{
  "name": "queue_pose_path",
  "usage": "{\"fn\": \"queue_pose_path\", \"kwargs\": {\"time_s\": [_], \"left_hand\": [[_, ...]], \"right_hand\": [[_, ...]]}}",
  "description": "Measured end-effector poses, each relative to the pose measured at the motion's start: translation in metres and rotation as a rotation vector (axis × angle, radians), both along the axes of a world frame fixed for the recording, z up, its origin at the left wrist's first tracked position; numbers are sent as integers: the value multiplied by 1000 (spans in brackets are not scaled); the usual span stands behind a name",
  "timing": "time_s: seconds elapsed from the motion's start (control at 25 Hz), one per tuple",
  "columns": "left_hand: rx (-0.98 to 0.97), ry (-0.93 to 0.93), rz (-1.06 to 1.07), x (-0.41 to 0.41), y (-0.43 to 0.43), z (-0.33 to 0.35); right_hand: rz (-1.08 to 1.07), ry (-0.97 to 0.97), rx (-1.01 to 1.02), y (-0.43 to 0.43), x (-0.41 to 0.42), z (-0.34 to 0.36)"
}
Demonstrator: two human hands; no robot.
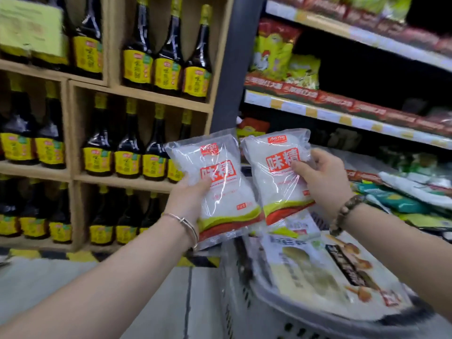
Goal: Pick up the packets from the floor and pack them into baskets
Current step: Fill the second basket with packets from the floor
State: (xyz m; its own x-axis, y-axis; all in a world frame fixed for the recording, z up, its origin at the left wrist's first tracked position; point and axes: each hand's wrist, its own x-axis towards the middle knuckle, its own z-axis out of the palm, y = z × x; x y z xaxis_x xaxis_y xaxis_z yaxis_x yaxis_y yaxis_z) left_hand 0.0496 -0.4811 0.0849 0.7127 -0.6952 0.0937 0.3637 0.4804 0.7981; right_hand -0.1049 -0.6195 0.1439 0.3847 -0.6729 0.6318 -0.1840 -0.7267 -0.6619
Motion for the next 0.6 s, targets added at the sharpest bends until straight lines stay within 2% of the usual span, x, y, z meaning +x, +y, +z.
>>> {"fn": "queue_pose_path", "kwargs": {"time_s": [0.08,0.16,0.28,0.36,0.4,0.48,0.6], "left_hand": [[35,-50,4,-25,-46,7],[113,-183,36,-40,-90,11],[358,-373,120,-49,-152,0],[487,-379,135,-49,-185,-13],[578,-406,127,-48,-200,-20],[903,-507,87,-48,-220,-32],[1207,-826,48,-51,-227,-47]], "right_hand": [[-34,28,-15,-43,-23,0],[-64,66,-8,-77,-35,-10],[-81,148,77,-131,-42,-42],[-123,283,137,-164,-39,-64],[-136,356,160,-177,-37,-73],[-166,538,165,-198,-36,-95],[-230,787,139,-211,-36,-124]]}}
